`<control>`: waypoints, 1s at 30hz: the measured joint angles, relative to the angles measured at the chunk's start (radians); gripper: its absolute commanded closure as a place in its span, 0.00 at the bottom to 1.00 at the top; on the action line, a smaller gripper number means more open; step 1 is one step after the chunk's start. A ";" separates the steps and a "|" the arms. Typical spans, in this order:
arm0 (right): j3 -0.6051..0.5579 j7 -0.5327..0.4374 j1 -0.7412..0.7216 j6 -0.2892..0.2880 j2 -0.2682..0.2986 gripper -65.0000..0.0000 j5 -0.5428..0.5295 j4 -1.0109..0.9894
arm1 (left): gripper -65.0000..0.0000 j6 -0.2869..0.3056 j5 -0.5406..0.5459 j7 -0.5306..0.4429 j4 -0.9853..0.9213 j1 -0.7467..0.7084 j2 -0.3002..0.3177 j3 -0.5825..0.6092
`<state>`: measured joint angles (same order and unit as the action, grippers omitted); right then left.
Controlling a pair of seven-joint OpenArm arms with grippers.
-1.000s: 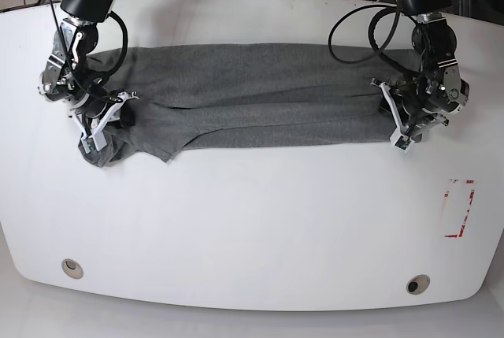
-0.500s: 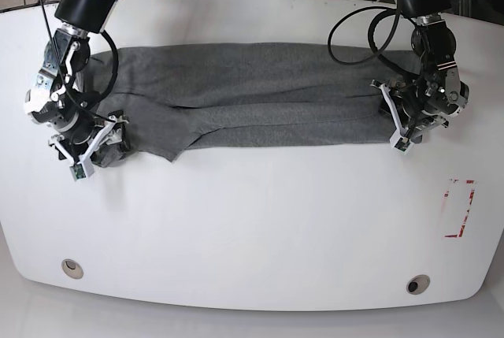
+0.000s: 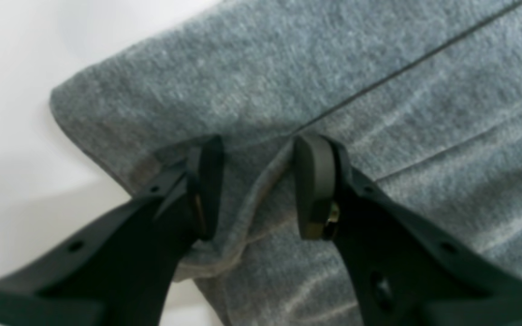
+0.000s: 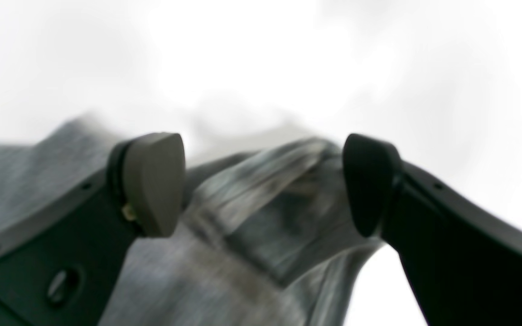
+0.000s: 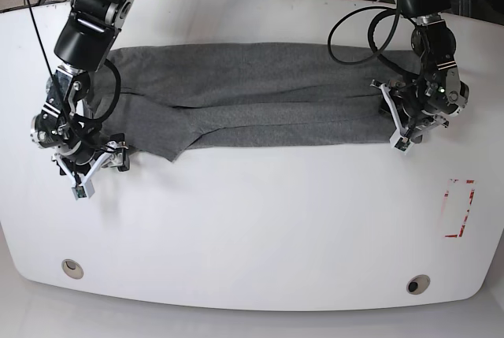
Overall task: Layout the t-shirt on the table in an organized manner, then fold the t-shirt properly
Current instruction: 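Pull the folded edge with both grippers away from the collar to flatten, then hold the band end with the right gripper, move left gripper to other end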
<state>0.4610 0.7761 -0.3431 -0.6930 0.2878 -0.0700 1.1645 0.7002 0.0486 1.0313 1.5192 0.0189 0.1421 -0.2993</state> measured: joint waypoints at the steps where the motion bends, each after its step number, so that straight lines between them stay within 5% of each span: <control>1: 0.000 -0.014 -0.008 0.000 -0.003 0.24 0.023 -0.016 | 0.64 0.000 0.000 0.000 0.000 0.000 0.000 0.000; 3: 0.005 -0.013 -0.024 0.000 -0.012 0.31 0.061 -0.035 | 0.64 0.000 0.000 0.000 0.000 0.000 0.000 0.000; 12: 0.005 -0.013 -0.030 -0.006 -0.023 0.94 0.094 -0.047 | 0.64 0.000 0.000 0.000 0.000 0.000 0.000 0.000; 30: 0.103 0.014 0.074 -0.003 -0.020 0.97 0.126 0.069 | 0.64 0.000 0.000 0.000 -0.002 0.000 0.000 0.000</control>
<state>0.5640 0.7898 -0.2695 -0.6960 0.2680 0.0563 1.2339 0.7002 0.0486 1.0313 1.5177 0.0189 0.1425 -0.2993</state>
